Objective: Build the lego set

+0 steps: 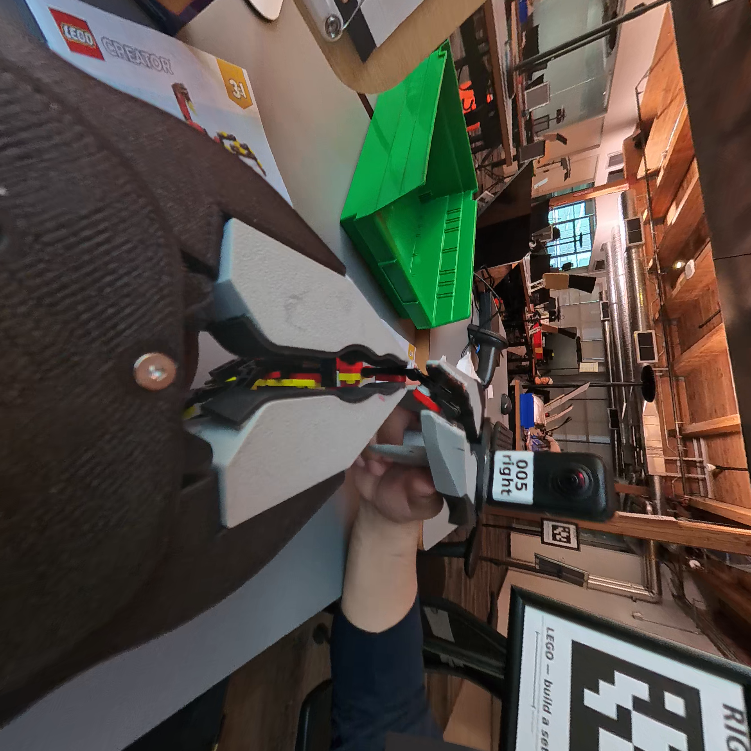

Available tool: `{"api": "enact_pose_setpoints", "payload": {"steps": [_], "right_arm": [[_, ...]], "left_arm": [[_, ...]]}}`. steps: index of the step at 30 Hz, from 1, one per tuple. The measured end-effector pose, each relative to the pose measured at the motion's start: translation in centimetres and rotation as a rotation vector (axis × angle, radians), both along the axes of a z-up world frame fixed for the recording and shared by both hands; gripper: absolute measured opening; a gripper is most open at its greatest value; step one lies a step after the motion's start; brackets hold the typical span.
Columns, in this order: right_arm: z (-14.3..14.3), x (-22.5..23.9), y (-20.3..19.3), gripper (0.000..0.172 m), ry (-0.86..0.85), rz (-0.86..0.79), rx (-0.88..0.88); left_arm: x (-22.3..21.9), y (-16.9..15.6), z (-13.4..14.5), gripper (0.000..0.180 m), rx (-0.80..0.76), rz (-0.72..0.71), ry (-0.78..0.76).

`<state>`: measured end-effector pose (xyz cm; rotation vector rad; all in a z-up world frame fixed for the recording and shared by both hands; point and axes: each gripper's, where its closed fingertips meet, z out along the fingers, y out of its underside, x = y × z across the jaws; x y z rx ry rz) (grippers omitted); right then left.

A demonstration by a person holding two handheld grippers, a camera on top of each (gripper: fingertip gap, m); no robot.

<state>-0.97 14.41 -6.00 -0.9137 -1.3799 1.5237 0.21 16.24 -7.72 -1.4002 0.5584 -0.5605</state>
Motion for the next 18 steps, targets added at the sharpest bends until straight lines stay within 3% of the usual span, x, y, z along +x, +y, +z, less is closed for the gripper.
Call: {"api": "enact_pose_setpoints", "payload": {"steps": [4,18], "right_arm": [[0.3,0.2,0.7,0.013,0.002,0.028,-0.098],[0.4,0.6,1.5,0.02,-0.011,0.017,-0.08]], "left_arm": [[-0.7,0.2,0.3,0.004,-0.037,-0.011,-0.084],[-0.6,0.5,-0.6,0.004,-0.138,-0.048,-0.128]]}}
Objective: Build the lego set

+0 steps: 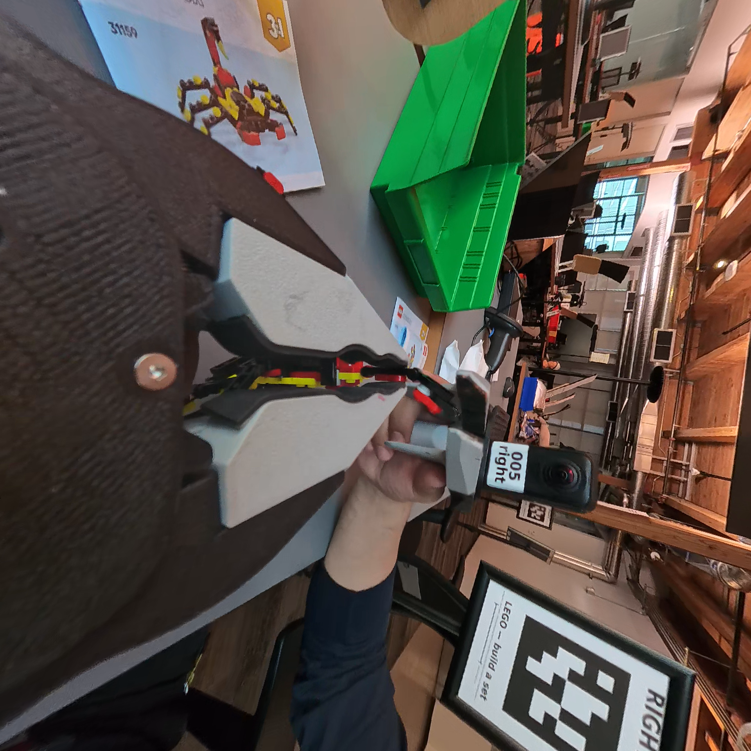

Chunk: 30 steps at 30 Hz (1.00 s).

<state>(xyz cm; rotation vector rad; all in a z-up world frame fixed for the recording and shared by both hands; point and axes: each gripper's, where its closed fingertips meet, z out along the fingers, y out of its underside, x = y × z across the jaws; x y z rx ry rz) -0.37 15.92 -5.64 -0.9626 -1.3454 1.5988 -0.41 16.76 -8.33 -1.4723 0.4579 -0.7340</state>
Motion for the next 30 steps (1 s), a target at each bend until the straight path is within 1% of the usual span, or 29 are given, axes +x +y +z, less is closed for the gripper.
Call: {"api": "enact_pose_setpoints", "payload": {"steps": [5,6,7,10,11,13,16,18,20,21,25,27,28,30], "right_arm": [[-1.3,-0.5,-0.8,0.023,-0.05,0.011,0.063],[-1.6,-0.7,-0.8,0.021,-0.06,0.005,0.075],[-1.8,-0.7,-1.1,0.014,-0.065,0.014,0.089],[-1.9,-0.7,-1.0,0.01,-0.082,0.016,0.101],[-1.9,-0.7,-0.8,0.01,-0.099,0.027,0.065],[-1.9,-0.8,-0.6,0.008,-0.126,0.061,-0.036],[-1.9,-1.0,-0.4,0.009,-0.157,0.136,-0.217],[-1.3,-0.8,-0.6,0.008,-0.154,0.236,-0.379],[-0.5,-0.3,-0.8,0.009,-0.15,0.365,-0.547],[-0.3,-0.2,-0.8,0.009,-0.152,0.402,-0.598],[0.1,0.3,-1.1,0.009,-0.161,0.523,-0.74],[0.4,0.5,-1.3,0.009,-0.149,0.543,-0.737],[0.4,0.4,-1.3,0.009,-0.147,0.529,-0.717],[0.4,0.3,-1.2,0.009,-0.124,0.466,-0.642]], "left_arm": [[0.5,-0.3,-0.1,0.004,-0.044,-0.06,-0.052],[0.8,-0.4,-0.1,0.004,-0.047,-0.074,-0.046],[1.0,-0.5,-0.3,0.004,-0.048,-0.082,-0.033],[1.2,-0.6,-0.5,0.004,-0.032,-0.07,0.013],[1.2,-0.4,-0.5,0.004,-0.011,-0.046,0.045],[1.0,-0.1,-0.7,0.004,0.053,0.035,0.161],[0.7,0.2,-0.9,0.004,0.189,0.178,0.417],[0.7,0.1,-0.6,0.004,0.304,0.265,0.581],[1.1,-0.3,0.2,0.004,0.375,0.29,0.628],[1.2,-0.4,0.3,0.005,0.4,0.3,0.642],[1.5,-0.8,0.7,0.005,0.508,0.353,0.769],[1.7,-1.0,1.0,0.004,0.551,0.38,0.828],[1.7,-1.0,1.0,0.004,0.545,0.379,0.834],[1.5,-0.9,1.0,0.004,0.484,0.355,0.757]]}}
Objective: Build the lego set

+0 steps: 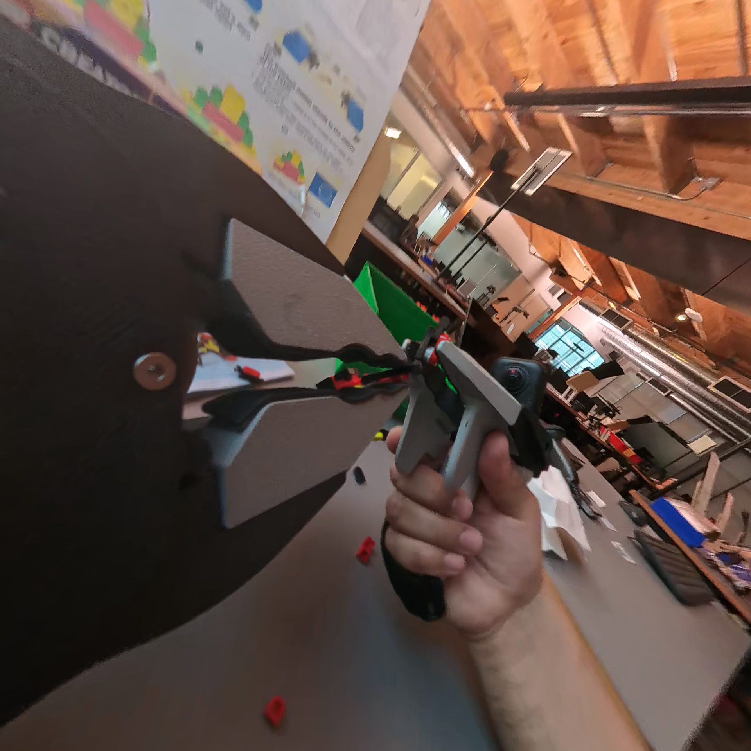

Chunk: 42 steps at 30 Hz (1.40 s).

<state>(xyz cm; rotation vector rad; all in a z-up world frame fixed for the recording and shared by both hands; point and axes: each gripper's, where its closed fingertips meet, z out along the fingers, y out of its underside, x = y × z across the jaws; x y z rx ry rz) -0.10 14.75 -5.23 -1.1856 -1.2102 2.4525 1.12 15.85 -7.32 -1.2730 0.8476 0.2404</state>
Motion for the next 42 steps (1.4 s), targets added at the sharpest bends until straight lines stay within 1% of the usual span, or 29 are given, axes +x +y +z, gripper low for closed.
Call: {"api": "enact_pose_setpoints", "payload": {"steps": [2,3,4,5,6,9,10,11,12,13,15,17,20,25,31,32,35,37,42], "right_arm": [[-0.2,-0.4,0.3,0.008,0.012,-0.105,0.118],[-0.3,-0.6,0.4,0.009,0.017,-0.17,0.2],[-0.5,-0.8,0.5,0.008,0.024,-0.256,0.32],[-0.9,-1.0,0.7,0.008,0.032,-0.349,0.476],[-1.4,-1.2,1.0,0.008,0.037,-0.46,0.669],[-2.8,-1.6,2.6,0.008,0.055,-0.819,1.314],[-2.5,-1.5,3.4,0.008,0.065,-0.941,1.448],[-2.0,-1.5,3.5,0.008,0.084,-0.987,1.482],[-1.6,-1.3,3.6,0.008,0.096,-0.989,1.422],[-1.7,-1.3,3.7,0.008,0.082,-0.948,1.331],[-1.6,-0.9,5.5,0.008,0.023,-0.946,1.198],[-1.2,-0.2,7.4,0.008,0.009,-0.987,1.129],[-0.7,0.6,9.3,0.008,0.018,-1.053,1.077],[-1.1,1.4,12.0,0.009,-0.03,-1.199,1.15],[-2.2,1.2,13.3,0.009,-0.079,-1.246,1.19],[-2.1,1.3,13.6,0.009,-0.072,-1.27,1.207],[-0.8,2.4,13.8,0.008,0.018,-1.383,1.273],[-0.4,2.9,13.9,0.009,0.031,-1.408,1.267],[-1.4,3.3,15.6,0.009,-0.041,-1.443,1.26]], "left_arm": [[-0.3,0.2,-0.1,0.004,-0.066,-0.031,-0.112],[-0.4,0.4,-0.1,0.004,-0.077,-0.039,-0.143],[-0.6,0.6,-0.3,0.004,-0.085,-0.032,-0.157],[-0.7,0.7,-0.6,0.004,-0.093,-0.022,-0.156],[-0.9,1.0,-1.0,0.004,-0.099,0.002,-0.138],[-2.2,2.3,-2.1,0.004,-0.098,0.13,-0.055],[-1.9,2.2,-2.4,0.004,-0.114,0.106,-0.052],[-1.3,2.0,-2.3,0.004,-0.114,0.079,-0.071],[-0.8,1.8,-2.3,0.003,-0.124,0.061,-0.083],[-0.3,1.7,-2.3,0.003,-0.123,0.049,-0.088],[0.0,2.0,-2.5,0.004,-0.12,0.051,-0.082],[0.1,2.0,-3.2,0.004,-0.132,0.032,-0.06],[-0.8,2.2,-3.1,0.003,-0.121,0.064,-0.074],[-1.9,2.0,-1.8,0.004,-0.075,0.091,-0.127],[-2.4,2.1,-1.6,0.004,-0.056,0.127,-0.123],[-2.5,2.1,-1.5,0.004,-0.055,0.131,-0.126],[-2.8,2.3,-1.6,0.004,-0.053,0.146,-0.127],[-3.0,2.4,-1.6,0.004,-0.046,0.162,-0.121],[-3.6,2.4,-1.1,0.004,-0.031,0.182,-0.133]]}}
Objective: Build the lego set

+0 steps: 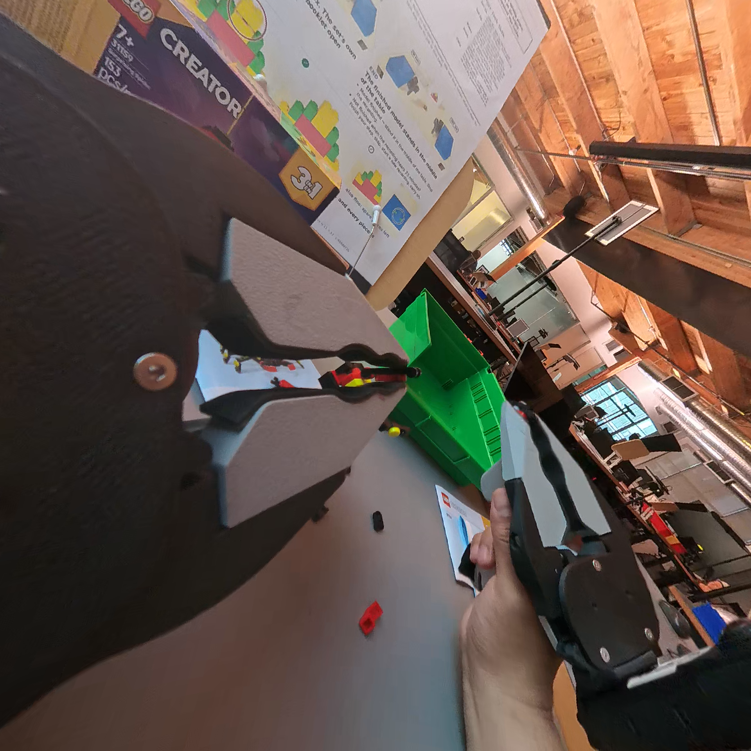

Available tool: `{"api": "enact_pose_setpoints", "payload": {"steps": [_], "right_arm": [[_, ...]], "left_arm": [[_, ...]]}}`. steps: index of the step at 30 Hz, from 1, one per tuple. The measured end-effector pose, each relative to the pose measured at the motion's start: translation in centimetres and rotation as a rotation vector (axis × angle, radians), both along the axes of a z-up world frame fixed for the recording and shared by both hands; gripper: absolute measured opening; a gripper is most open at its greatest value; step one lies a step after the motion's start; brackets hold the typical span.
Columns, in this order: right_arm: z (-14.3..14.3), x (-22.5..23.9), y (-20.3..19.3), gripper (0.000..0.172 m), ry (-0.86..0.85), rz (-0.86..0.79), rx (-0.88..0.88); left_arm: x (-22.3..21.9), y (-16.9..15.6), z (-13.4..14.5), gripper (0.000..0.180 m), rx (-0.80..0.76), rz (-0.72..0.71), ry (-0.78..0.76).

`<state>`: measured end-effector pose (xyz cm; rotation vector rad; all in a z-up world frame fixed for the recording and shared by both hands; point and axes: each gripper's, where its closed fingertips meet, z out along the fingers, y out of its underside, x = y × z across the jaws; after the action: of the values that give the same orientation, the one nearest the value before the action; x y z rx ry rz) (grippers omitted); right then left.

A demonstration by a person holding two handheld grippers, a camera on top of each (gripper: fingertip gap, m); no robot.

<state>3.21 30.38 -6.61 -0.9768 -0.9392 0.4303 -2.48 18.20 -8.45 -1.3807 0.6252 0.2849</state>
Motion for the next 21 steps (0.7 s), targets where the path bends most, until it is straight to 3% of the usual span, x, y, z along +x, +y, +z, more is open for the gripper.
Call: {"api": "enact_pose_setpoints", "payload": {"steps": [6,12,21], "right_arm": [[0.3,2.6,1.9,0.009,0.068,-0.12,-0.023],[-0.7,3.0,2.0,0.009,0.013,-0.186,-0.024],[-2.4,1.3,0.7,0.009,-0.05,-0.069,-0.099]], "left_arm": [[-0.3,-0.2,0.4,0.004,0.014,-0.023,-0.04],[-1.7,0.1,-0.2,0.004,-0.004,0.021,-0.05],[-3.1,0.4,-0.5,0.004,-0.015,0.06,-0.087]]}}
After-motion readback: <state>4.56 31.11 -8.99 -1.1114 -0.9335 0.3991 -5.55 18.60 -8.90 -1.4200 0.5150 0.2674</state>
